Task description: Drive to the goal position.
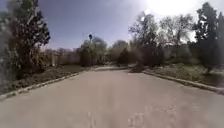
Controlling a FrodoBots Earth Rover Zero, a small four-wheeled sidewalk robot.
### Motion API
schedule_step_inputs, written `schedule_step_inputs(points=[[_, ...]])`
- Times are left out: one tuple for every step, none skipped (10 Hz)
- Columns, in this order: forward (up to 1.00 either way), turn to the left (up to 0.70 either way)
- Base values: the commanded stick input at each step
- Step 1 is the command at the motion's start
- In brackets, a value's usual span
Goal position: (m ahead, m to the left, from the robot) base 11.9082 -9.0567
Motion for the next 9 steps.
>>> schedule_step_inputs(points=[[0.7, 0.0], [0.7, 0.0], [0.7, 0.0], [0.7, 0.0], [0.7, 0.0], [0.7, 0.0], [0.7, 0.0], [0.7, 0.0], [0.7, 0.0]])
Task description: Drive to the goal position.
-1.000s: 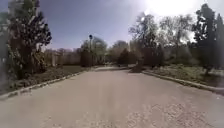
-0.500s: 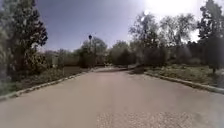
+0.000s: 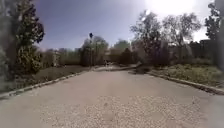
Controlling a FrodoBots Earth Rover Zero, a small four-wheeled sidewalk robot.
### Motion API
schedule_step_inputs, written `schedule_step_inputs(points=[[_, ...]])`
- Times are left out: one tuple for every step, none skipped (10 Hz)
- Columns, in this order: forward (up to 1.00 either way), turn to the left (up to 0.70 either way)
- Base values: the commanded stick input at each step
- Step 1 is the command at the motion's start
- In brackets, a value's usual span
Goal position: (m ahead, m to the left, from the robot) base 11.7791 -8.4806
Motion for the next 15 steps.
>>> schedule_step_inputs(points=[[0.7, 0.0], [0.7, 0.0], [0.7, 0.0], [0.7, 0.0], [0.7, 0.0], [0.7, 0.0], [0.7, 0.0], [0.7, -0.12], [0.7, -0.26], [0.7, -0.32], [0.7, -0.35], [0.7, -0.35], [0.7, -0.35], [0.7, 0.0], [0.7, 0.0]])
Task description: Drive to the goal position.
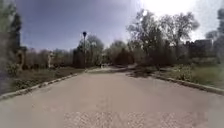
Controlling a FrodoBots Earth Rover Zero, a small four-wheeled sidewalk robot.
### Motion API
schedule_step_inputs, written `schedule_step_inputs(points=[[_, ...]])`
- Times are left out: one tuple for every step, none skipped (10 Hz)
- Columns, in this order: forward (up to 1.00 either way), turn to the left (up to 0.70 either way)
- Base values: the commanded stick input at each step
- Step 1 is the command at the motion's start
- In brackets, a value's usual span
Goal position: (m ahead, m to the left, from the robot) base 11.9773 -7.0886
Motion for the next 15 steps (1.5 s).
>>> schedule_step_inputs(points=[[0.7, 0.0], [0.7, 0.0], [0.7, 0.0], [0.7, 0.0], [0.7, 0.0], [0.7, 0.0], [0.7, 0.0], [0.7, 0.0], [0.7, 0.0], [0.7, 0.0], [0.7, 0.0], [0.7, 0.0], [0.7, 0.0], [0.7, 0.0], [0.7, 0.0]])
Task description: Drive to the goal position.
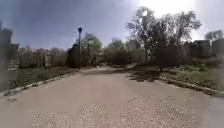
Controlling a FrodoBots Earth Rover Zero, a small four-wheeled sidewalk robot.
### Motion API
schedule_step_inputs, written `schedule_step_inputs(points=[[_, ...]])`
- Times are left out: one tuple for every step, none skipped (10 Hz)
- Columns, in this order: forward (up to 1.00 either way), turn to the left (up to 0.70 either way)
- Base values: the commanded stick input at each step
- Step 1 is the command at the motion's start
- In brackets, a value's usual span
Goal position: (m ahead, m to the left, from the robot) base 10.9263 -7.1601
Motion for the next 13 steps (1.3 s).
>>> schedule_step_inputs(points=[[0.7, 0.0], [0.7, 0.0], [0.7, 0.0], [0.7, 0.0], [0.7, 0.0], [0.7, 0.01], [0.7, 0.15], [0.7, 0.35], [0.7, 0.16], [0.7, 0.0], [0.7, 0.0], [0.7, 0.0], [0.7, 0.0]])
